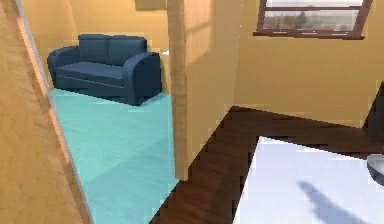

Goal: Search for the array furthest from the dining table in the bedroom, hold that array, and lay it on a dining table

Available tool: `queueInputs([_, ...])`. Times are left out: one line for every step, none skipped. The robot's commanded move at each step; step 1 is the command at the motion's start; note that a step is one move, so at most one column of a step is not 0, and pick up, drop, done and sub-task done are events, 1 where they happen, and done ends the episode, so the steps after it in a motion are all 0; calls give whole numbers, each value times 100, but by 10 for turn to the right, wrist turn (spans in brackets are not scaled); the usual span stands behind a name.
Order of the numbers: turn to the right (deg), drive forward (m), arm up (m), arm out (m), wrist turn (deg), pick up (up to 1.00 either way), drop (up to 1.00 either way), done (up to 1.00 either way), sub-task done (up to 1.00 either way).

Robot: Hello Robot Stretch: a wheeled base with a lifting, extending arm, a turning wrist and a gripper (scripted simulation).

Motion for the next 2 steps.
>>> queueInputs([0,0,-32,0,0,0,0,0,0])
queueInputs([0,0,0,0,0,0,100,0,0])
